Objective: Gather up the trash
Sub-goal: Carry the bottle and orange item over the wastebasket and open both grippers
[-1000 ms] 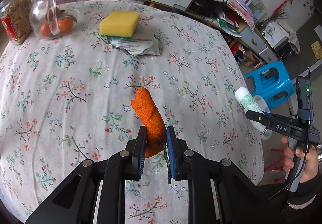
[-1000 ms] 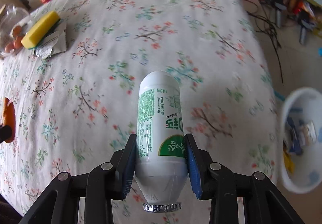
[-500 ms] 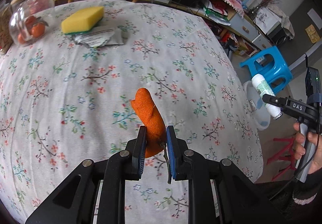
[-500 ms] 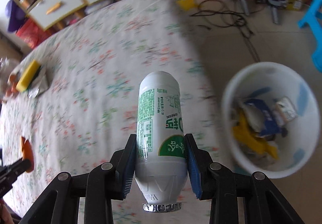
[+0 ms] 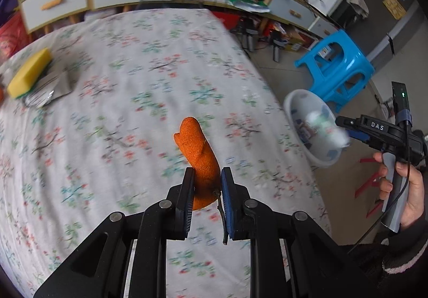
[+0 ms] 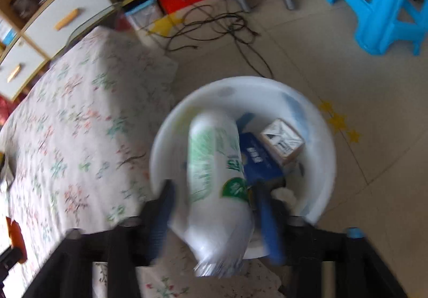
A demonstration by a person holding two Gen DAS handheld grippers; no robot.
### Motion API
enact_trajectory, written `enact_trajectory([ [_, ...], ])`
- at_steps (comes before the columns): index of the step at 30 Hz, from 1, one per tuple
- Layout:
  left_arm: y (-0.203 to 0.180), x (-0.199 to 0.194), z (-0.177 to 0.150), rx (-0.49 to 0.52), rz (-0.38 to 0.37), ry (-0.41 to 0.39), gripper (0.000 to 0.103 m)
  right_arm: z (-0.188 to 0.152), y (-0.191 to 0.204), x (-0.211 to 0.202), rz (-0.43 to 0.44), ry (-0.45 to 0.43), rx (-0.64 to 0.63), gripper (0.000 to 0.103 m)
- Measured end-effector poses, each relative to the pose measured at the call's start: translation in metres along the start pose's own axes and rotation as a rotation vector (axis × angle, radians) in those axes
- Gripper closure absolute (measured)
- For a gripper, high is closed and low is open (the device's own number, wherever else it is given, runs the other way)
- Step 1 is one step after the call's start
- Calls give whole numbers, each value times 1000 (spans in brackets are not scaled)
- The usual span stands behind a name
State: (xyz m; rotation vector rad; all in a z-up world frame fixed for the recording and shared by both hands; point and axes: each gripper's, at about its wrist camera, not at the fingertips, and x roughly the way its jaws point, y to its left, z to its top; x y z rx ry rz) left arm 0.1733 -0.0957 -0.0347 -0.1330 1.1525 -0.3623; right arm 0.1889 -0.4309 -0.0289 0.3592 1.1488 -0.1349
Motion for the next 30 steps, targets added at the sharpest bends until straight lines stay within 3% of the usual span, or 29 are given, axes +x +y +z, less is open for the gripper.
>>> enact_trajectory([
  [10, -106, 50, 32, 194, -71, 26, 83, -2, -33, -16, -32, -6, 58, 37],
  [22, -179, 101, 56, 267, -172, 32, 82, -6, -73, -33, -42, -30, 141, 33],
  [24, -185, 107, 62, 266, -216, 54, 75, -6, -77, -37, -43, -38, 152, 32],
  [26, -187, 112, 66, 256, -184, 77, 29, -6, -79, -39, -45, -41, 158, 30],
  [27, -187, 111, 67, 252, -157, 59, 24, -6, -80, -41, -45, -44, 161, 30],
  [30, -181, 104, 66, 252, -126, 32, 22, -6, -81, -42, -41, -48, 161, 29],
])
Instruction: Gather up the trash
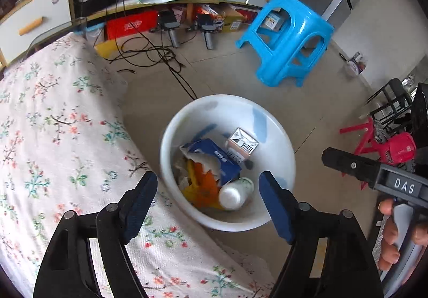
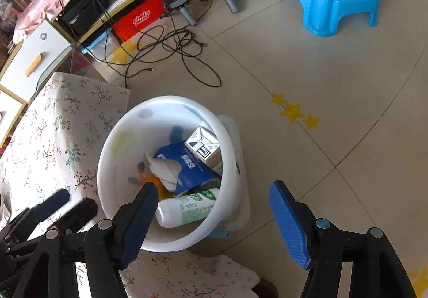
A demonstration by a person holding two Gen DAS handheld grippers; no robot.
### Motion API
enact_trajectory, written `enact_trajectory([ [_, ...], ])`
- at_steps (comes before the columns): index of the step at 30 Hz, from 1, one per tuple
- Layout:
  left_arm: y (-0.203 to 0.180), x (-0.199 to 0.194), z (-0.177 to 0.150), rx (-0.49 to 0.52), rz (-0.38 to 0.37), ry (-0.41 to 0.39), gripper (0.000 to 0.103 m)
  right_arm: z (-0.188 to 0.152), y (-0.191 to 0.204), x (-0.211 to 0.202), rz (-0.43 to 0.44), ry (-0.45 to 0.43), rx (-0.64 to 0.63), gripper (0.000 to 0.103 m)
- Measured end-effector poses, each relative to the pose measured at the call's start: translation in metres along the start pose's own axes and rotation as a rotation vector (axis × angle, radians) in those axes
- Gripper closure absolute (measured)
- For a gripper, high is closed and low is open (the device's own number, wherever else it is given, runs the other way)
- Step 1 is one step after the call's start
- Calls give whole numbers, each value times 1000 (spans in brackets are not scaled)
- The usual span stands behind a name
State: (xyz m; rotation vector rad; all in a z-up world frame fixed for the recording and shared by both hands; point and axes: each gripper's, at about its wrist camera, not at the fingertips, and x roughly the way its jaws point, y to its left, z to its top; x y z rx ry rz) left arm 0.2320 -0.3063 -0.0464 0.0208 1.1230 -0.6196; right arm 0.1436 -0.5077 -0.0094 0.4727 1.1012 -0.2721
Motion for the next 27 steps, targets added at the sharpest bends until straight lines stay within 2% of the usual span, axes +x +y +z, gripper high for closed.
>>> enact_trajectory([
  [7, 28, -22, -16, -3, 87, -24, 16, -1, 14, 2, 0, 4, -31, 27],
  [14, 80, -56, -37, -38, 167, -46, 9, -4, 45, 5, 3, 10, -66, 23],
  [21, 144, -95, -59, -105, 265, -69, 7, -12, 109, 11, 26, 8, -164, 18],
  [23, 162, -105, -66, -126, 289, -73, 3, -16, 131, 13, 26, 5, -204, 16],
  [27, 198, -125, -78, -177, 337, -88, 0, -25, 171, 19, 25, -1, -270, 13],
])
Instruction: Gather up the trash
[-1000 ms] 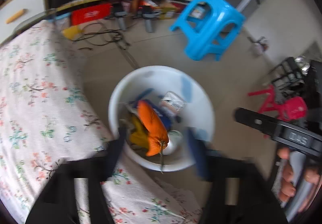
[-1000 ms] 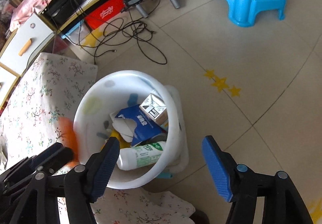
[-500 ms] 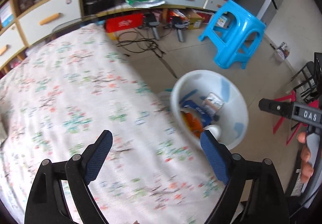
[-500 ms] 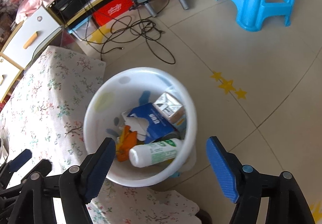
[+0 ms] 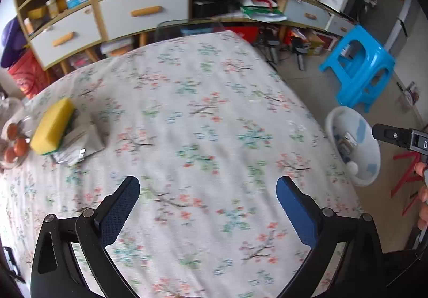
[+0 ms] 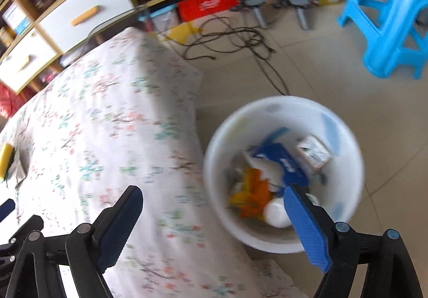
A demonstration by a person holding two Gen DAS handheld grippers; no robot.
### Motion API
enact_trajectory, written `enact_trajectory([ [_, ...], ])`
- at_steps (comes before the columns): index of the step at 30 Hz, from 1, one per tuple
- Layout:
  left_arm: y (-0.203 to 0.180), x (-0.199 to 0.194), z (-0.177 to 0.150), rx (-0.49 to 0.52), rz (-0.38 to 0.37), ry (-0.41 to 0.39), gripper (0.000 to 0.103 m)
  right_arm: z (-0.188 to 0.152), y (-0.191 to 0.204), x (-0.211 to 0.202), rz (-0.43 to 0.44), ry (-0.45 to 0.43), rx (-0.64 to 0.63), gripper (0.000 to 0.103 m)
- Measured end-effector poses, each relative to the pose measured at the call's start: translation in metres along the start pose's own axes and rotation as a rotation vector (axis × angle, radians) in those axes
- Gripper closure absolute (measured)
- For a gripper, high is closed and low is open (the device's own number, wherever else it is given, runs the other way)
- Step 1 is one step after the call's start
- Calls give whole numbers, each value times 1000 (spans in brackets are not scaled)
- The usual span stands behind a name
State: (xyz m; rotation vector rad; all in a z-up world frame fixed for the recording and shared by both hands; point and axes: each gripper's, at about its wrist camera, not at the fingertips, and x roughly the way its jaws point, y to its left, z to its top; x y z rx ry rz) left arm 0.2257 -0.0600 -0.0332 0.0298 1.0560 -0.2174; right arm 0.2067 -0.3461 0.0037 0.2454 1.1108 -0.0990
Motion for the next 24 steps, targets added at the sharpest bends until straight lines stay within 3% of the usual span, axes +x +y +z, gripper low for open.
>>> enact_trajectory([
  [6, 63, -4, -2, -80, 67, -11, 0, 0, 52, 17, 23, 23, -66, 12],
  [13, 125, 3, -4, -147, 127, -35, 0, 0, 99, 44, -8, 49, -135, 11],
  [18, 159, 11, 12, -201, 115, -52, 0, 4, 125, 60, -3, 61, -164, 11],
  [21, 183, 20, 20, -279, 151, -57, 0, 5, 136, 69, -3, 72, -171, 11],
  [24, 208, 32, 23, -374, 135, -60, 0, 5, 145, 79, 2, 90, -166, 11],
])
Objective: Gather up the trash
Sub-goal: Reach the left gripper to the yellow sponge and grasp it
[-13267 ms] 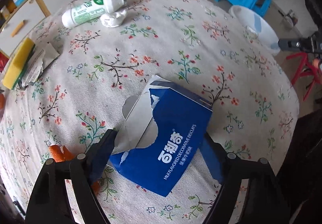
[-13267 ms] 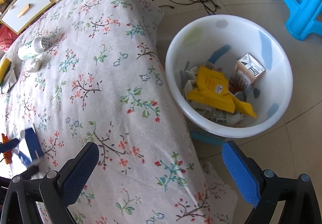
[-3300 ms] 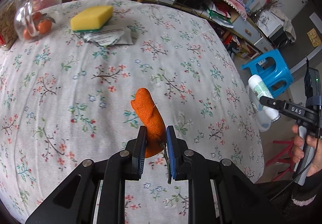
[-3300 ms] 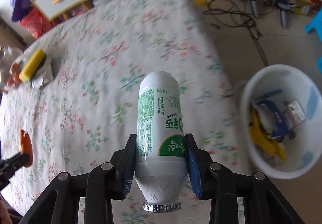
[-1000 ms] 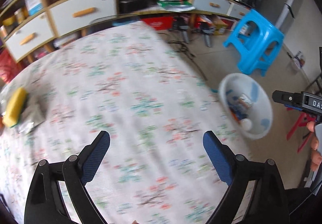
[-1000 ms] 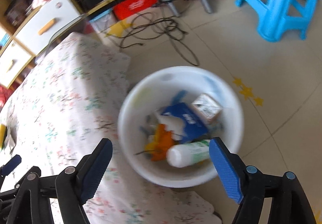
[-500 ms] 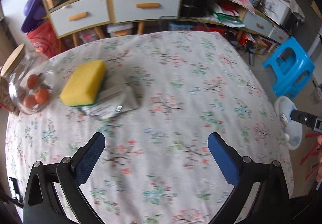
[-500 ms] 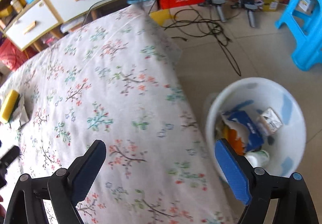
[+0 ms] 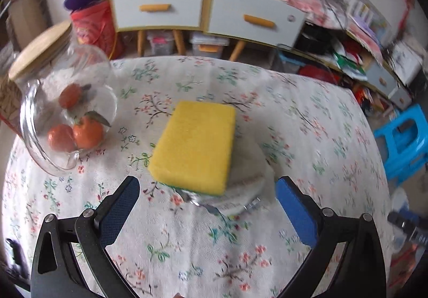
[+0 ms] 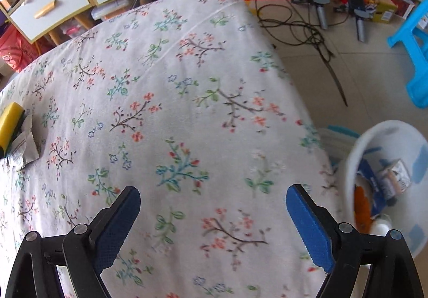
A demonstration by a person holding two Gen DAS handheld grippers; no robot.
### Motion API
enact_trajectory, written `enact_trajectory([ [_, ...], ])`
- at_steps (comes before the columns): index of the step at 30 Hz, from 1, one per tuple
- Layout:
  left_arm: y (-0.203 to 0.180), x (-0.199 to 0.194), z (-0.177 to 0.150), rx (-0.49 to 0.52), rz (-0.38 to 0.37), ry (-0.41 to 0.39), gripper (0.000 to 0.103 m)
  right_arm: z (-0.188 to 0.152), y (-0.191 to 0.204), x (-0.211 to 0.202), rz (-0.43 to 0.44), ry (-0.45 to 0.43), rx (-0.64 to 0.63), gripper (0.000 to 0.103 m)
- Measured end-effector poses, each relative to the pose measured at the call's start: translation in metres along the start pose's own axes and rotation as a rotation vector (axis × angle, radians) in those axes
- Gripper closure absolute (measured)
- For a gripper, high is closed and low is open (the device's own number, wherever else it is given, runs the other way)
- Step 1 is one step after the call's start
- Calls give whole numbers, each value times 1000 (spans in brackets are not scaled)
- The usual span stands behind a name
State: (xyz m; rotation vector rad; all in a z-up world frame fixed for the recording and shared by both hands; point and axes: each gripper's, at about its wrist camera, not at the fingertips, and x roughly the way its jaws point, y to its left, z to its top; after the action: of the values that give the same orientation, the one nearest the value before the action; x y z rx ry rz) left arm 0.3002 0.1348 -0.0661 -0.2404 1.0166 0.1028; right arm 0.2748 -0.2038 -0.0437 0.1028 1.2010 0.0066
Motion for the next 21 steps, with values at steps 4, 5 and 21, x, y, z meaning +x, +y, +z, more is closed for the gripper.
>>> enact_trajectory([
  [4, 15, 14, 1, -74, -35, 9, 2, 1, 8, 8, 26, 21, 13, 11],
  [5, 18, 15, 1, -89, -37, 2, 7, 0, 10, 10, 31, 25, 14, 11],
  [21, 59, -42, -18, -126, -98, -35, 43, -14, 53, 9, 48, 9, -84, 11],
])
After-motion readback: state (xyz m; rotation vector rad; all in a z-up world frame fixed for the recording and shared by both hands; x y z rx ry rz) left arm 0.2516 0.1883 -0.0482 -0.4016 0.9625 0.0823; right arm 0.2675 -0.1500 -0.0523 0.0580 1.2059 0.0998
